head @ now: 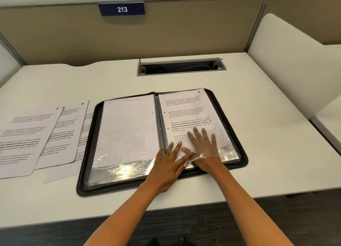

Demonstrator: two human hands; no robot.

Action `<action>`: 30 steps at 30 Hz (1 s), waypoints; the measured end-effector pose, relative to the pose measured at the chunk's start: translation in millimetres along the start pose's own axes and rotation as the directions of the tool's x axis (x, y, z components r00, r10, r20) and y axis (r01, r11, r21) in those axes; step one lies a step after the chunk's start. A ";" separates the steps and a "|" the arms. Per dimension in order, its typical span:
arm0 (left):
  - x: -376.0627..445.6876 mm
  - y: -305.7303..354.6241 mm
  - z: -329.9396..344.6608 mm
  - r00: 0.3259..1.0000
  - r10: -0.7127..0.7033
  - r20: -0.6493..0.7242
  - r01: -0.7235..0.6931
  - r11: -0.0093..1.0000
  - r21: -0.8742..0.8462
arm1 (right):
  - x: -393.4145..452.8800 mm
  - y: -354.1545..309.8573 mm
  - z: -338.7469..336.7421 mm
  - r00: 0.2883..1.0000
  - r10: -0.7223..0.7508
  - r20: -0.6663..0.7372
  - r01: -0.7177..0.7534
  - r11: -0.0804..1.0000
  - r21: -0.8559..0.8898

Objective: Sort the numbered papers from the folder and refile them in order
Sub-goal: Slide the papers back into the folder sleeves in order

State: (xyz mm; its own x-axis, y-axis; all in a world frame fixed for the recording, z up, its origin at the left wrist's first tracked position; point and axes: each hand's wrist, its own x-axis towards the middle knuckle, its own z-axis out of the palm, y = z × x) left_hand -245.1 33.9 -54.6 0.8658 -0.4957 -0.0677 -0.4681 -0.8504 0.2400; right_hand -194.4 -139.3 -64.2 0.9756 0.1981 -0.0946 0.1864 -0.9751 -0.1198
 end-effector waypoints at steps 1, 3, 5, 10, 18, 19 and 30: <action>0.1 -0.7 0.5 1.000 0.001 -0.006 -0.001 1.000 0.001 | -4.0 -0.3 -2.2 0.998 -0.019 -0.052 0.021 1.000 0.023; -0.3 -1.1 1.1 1.000 0.001 -0.011 -0.001 1.000 0.002 | -21.4 -1.4 -0.6 0.975 -0.069 -0.213 0.093 0.990 0.108; -0.4 -2.1 1.5 1.000 0.001 -0.014 -0.001 1.000 0.003 | -36.7 -2.9 7.3 0.959 -0.075 -0.275 0.121 0.981 0.155; -0.8 -2.0 1.1 0.999 -0.004 -0.033 0.002 0.999 -0.045 | -33.9 -3.3 8.6 0.968 -0.088 -0.235 0.118 0.986 0.118; 0.1 -1.1 2.6 1.000 0.006 -0.004 -0.006 1.000 -0.018 | -61.6 2.3 0.1 0.885 0.035 -0.464 0.124 0.943 0.308; 0.0 -0.8 2.6 1.000 0.002 0.000 -0.002 1.000 -0.010 | -70.9 5.3 -4.1 0.839 0.071 -0.540 0.135 0.934 0.332; -1.5 1.4 1.5 1.000 -0.025 -0.003 0.024 0.998 -0.059 | -62.9 50.2 -31.4 0.697 0.686 -0.209 -0.362 0.588 0.723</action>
State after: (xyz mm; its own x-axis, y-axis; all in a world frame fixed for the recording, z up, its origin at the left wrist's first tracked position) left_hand -247.3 33.2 -55.6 0.8777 -0.4740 -0.0703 -0.4356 -0.8504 0.2952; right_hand -242.7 -203.8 -33.2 0.8323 -0.5513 0.0583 -0.3275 -0.5738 -0.7507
